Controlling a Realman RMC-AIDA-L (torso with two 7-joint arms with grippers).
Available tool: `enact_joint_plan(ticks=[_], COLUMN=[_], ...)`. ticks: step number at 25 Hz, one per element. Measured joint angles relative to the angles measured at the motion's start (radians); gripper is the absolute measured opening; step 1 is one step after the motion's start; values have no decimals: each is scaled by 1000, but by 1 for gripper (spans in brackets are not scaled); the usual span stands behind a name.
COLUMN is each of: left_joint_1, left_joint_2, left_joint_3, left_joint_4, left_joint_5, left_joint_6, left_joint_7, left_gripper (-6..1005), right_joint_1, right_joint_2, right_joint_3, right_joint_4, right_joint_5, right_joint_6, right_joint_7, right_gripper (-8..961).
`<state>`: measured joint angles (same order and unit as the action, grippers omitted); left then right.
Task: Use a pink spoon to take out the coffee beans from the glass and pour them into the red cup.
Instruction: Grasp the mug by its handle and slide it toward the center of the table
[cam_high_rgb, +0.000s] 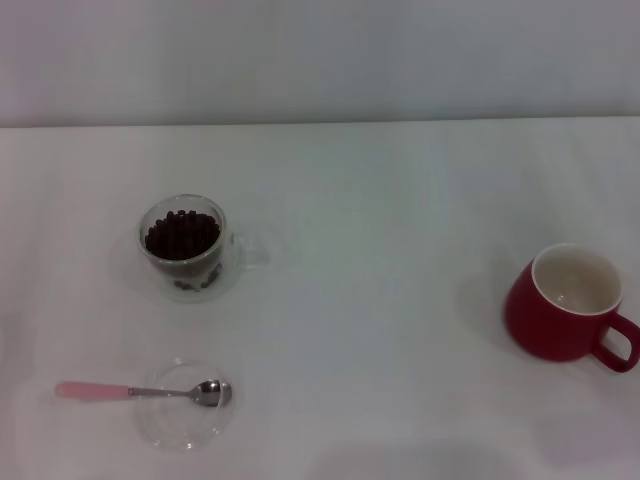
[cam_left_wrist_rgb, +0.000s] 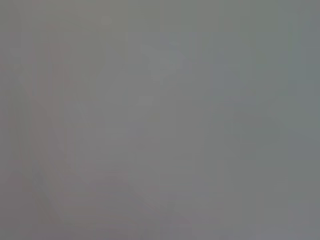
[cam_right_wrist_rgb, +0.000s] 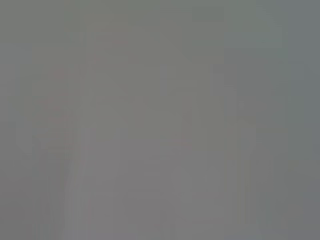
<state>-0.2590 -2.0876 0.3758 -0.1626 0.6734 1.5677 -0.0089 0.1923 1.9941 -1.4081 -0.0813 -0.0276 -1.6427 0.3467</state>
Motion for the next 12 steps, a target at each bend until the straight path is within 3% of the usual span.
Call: enact_joint_plan(ticks=[12], left_joint_1=[-4], left_joint_2=[1], left_joint_3=[0], left_joint_4=[0], left_joint_5=[2], left_joint_6=[0], left_joint_7=[3], left_gripper=[888], right_joint_1=[2], right_joint_2=[0], right_joint_3=[0], right_joint_4=[0], right_joint_5=[0], right_joint_6=[0], right_joint_7=[0], right_gripper=[866])
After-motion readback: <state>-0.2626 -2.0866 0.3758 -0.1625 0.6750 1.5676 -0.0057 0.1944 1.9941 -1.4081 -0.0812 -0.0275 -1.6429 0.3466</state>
